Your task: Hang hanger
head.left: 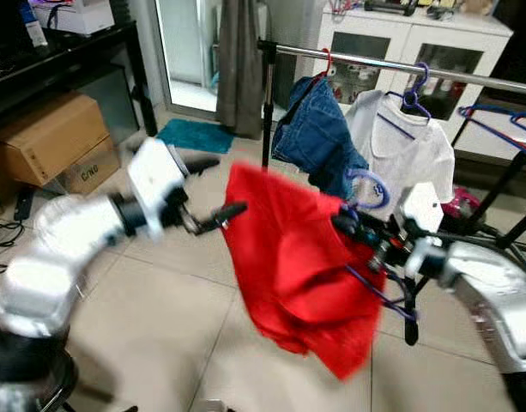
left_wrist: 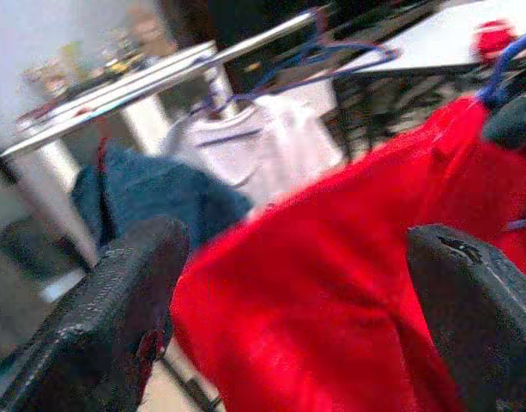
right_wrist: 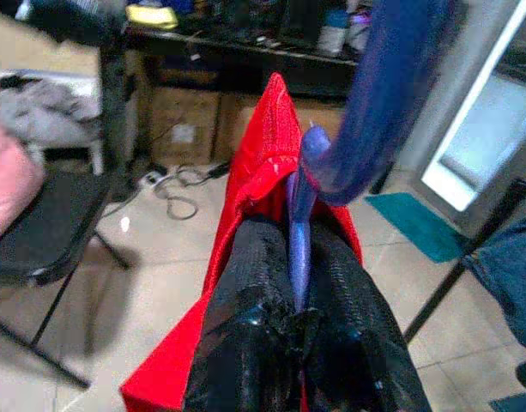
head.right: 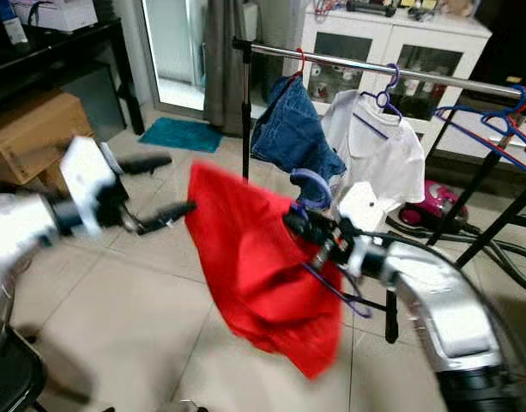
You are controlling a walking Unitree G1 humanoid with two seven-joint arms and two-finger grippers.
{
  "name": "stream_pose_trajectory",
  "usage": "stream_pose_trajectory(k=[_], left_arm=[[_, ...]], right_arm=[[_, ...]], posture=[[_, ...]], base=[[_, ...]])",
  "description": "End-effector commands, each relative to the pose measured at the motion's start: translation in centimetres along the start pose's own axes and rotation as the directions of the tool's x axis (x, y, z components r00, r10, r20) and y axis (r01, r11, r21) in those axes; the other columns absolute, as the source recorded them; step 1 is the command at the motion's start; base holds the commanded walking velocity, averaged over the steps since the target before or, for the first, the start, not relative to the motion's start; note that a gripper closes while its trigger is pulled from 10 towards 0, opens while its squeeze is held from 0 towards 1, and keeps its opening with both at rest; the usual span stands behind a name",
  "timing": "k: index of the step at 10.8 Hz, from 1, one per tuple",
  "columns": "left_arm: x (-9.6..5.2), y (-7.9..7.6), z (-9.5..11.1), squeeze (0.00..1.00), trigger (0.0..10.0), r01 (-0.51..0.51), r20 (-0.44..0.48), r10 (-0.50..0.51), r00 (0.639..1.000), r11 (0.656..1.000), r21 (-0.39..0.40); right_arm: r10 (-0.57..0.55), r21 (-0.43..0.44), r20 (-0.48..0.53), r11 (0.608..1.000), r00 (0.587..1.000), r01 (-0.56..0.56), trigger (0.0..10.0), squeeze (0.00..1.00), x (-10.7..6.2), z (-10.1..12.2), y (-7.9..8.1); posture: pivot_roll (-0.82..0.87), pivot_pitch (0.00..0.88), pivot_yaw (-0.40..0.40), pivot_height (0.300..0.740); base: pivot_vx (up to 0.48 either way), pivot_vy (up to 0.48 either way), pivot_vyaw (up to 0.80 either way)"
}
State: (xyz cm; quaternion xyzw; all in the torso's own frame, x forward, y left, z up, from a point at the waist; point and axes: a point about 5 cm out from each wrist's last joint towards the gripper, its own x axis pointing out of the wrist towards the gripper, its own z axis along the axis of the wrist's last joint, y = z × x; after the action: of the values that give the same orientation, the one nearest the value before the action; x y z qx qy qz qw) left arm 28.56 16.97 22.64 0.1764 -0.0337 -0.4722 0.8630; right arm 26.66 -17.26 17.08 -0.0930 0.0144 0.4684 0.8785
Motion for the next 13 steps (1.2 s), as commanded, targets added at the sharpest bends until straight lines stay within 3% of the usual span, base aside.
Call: stream_pose_trajectory(k=[1, 2, 3, 5, 6, 8, 10, 11, 13], left_arm=[[0.1, 0.2, 0.6, 0.0, 10.0, 0.062, 0.013, -0.062, 0.998, 0.998, 0.007], [0.0, 0.6, 1.2, 0.0, 10.0, 0.144, -0.001, -0.144, 0.99, 0.989, 0.018], [-0.3, 1.1, 1.1, 0.0, 10.0, 0.157, -0.026, -0.156, 0.987, 0.987, 0.028], [-1.6, 2.5, 0.0, 0.0, 10.0, 0.095, -0.089, -0.093, 0.992, 0.995, 0.023], [-2.8, 2.9, -0.4, 0.0, 10.0, 0.031, -0.067, -0.033, 0.997, 0.999, -0.029], [-3.8, 0.9, -2.3, 0.0, 10.0, 0.0, -0.051, -0.007, 0.999, 0.99, -0.139], [-4.6, 0.4, -4.8, 0.0, 10.0, -0.119, -0.105, 0.104, 0.989, 0.983, -0.143], [-4.9, 0.8, -4.4, 0.0, 10.0, -0.172, -0.055, 0.166, 0.985, 0.975, -0.14], [-4.7, 0.8, -3.9, 0.0, 10.0, -0.162, -0.012, 0.162, 0.987, 0.975, -0.154]], right_arm=[[0.055, -0.036, 0.021, 0.998, 0.998, -0.054, 10.0, 0.0, -0.1, 1.0, 0.3], [0.101, -0.064, 0.004, 0.993, 0.995, -0.101, 10.0, 0.0, -0.3, 1.5, 0.3], [0.125, -0.081, 0.006, 0.989, 0.992, -0.124, 10.0, 0.0, -0.4, 1.9, 0.3], [0.149, -0.058, 0.045, 0.988, 0.988, -0.146, 10.0, 0.0, -1.0, 2.5, 0.2], [0.136, -0.02, 0.093, 0.991, 0.986, -0.135, 10.0, 0.0, -1.4, 2.8, -0.1], [0.103, 0.047, 0.159, 0.993, 0.982, -0.112, 10.0, 0.0, -2.1, 3.1, -0.6], [0.138, 0.097, 0.187, 0.983, 0.973, -0.158, 10.0, 0.0, -2.5, 3.1, -0.4], [0.152, 0.125, 0.207, 0.976, 0.966, -0.181, 10.0, 0.0, -2.8, 3.3, -0.4], [0.171, 0.146, 0.226, 0.967, 0.959, -0.207, 10.0, 0.0, -2.9, 3.5, -0.4]], posture=[[0.15, 0.0, -0.004, 0.74], [0.15, 0.0, 0.005, 0.74], [0.15, 0.0, 0.008, 0.74], [0.14, 0.0, 0.017, 0.74], [0.14, 0.0, 0.022, 0.74], [0.14, 0.0, 0.021, 0.74], [0.15, 0.009, 0.004, 0.74], [0.15, 0.011, -0.001, 0.74], [0.15, 0.01, -0.008, 0.74]], base=[[0.0, 0.0, 0.0], [0.0, 0.0, 0.0], [0.0, 0.0, 0.0], [0.0, 0.0, 0.0], [0.0, 0.0, 0.0], [0.0, 0.0, 0.0], [0.0, 0.0, 0.0], [0.0, 0.0, 0.0], [0.0, 0.0, 0.0]])
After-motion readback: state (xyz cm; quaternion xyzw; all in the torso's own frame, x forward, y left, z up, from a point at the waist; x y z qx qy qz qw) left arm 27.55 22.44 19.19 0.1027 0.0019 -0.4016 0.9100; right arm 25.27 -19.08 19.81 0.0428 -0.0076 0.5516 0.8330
